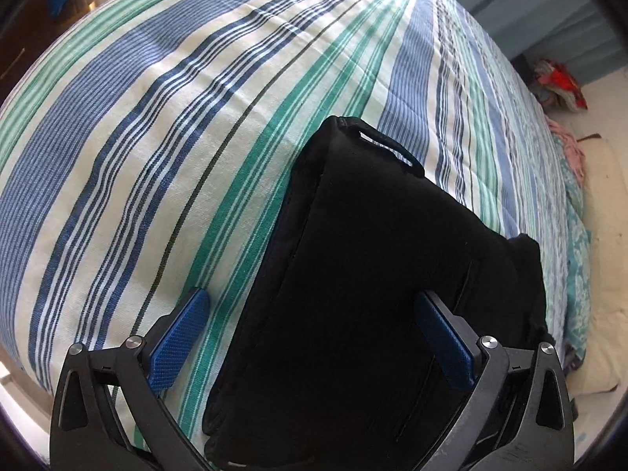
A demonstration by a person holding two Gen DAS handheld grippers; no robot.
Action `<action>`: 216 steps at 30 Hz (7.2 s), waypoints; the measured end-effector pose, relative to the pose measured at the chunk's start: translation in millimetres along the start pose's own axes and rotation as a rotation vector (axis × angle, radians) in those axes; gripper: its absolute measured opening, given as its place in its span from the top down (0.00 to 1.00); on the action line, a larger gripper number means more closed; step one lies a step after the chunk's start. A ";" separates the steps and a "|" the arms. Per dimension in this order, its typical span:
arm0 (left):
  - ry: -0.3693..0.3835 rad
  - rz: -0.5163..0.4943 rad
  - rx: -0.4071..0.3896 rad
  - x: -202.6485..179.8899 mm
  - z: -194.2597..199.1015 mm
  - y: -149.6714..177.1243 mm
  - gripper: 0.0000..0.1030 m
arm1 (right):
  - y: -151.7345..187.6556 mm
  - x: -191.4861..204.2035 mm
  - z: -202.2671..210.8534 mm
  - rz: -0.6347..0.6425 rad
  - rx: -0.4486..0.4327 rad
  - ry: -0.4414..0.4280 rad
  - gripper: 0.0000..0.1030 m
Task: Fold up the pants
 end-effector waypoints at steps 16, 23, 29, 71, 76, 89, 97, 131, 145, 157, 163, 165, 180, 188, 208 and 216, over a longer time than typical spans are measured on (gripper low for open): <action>0.070 0.070 -0.058 -75.9 88.7 17.9 0.84 | -1.9 0.7 -0.4 0.004 0.011 -0.004 0.00; 0.259 -0.037 -0.028 -197.0 118.2 54.2 0.85 | -5.3 -2.6 4.3 -0.014 0.027 -0.051 0.00; 0.296 -0.149 0.044 -302.4 73.6 96.5 0.85 | -13.3 -20.0 33.7 -0.138 -0.064 -0.231 0.00; -0.105 -0.123 -0.230 -123.0 19.2 129.1 0.26 | -65.3 -30.4 0.7 -0.113 0.287 -0.816 0.18; -0.116 -0.151 -0.221 -127.6 11.7 130.5 0.26 | -55.5 -8.0 -3.7 -0.073 0.366 -0.909 0.21; -0.128 -0.146 -0.211 -126.7 7.2 132.2 0.26 | -59.4 7.1 -26.1 -0.048 0.443 -0.746 0.53; -0.127 -0.131 -0.218 -121.0 9.3 130.7 0.26 | -81.9 24.6 40.5 -0.037 0.249 -0.733 0.85; -0.097 -0.750 -0.276 -301.3 3.4 213.0 0.25 | -139.3 -89.3 91.4 -0.056 -0.061 -0.457 0.50; -0.090 -0.686 -0.199 -280.8 -3.3 217.3 0.18 | -80.1 -111.4 61.3 -0.108 -0.001 -0.203 0.56; -0.131 -0.677 -0.154 -271.4 -17.1 224.7 0.17 | 1.6 -78.6 62.1 -0.150 0.035 -0.213 0.56; -0.133 -0.598 -0.206 -263.1 3.9 207.4 0.14 | 4.7 -87.0 103.9 -0.196 -0.167 -0.123 0.16; -0.155 -0.593 -0.218 -261.3 4.2 205.8 0.14 | 7.7 -89.0 114.0 -0.205 -0.221 -0.081 0.10; -0.246 -0.583 -0.247 -249.5 6.3 200.7 0.11 | 7.0 -90.4 110.3 -0.226 -0.227 -0.044 0.03; -0.256 -0.539 -0.260 -235.5 7.3 192.6 0.09 | 5.6 -107.3 129.7 -0.285 -0.326 -0.013 0.00; 0.088 -0.480 0.075 -245.6 -48.3 157.7 0.09 | -38.5 -152.9 11.4 -0.389 0.215 -0.582 0.12; 0.232 -0.438 0.168 -281.0 -75.2 161.4 0.49 | -38.3 -118.9 -27.1 -0.364 0.281 -0.762 0.16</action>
Point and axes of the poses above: each gripper's, at about its wrist camera, not at the fingertips, and z roughly against the way its jaws point, x to its left, y to its underside, the point moved 6 cm from there along -z, roughly the way its jaws point, and after that the axes turned 3 degrees about x, right-handed, at the moved point
